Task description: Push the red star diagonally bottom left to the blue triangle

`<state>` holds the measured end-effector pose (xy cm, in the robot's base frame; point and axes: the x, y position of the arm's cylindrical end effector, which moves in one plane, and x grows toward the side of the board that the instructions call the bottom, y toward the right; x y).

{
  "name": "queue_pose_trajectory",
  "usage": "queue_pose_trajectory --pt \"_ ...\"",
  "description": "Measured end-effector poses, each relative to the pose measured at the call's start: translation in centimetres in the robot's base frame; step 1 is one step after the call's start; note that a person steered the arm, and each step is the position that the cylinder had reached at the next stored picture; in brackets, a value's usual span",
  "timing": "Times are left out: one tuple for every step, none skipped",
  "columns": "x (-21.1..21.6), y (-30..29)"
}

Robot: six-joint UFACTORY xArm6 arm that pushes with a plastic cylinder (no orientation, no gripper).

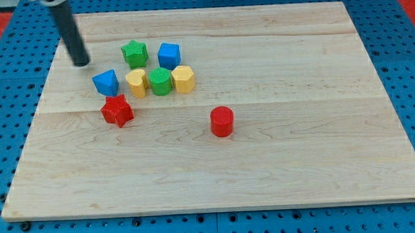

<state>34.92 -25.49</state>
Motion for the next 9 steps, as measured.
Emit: queue_pose_trajectory --pt "4.6 -4.8" --pt "15.3 -0.7" --pt "24.7 6.2" --pt "20.0 17.9" --pt "13.3 20.5" --pt "8.6 18.3" --pt "8.6 11.6" --pt "8.7 4.5" --pt "10.1 4.6"
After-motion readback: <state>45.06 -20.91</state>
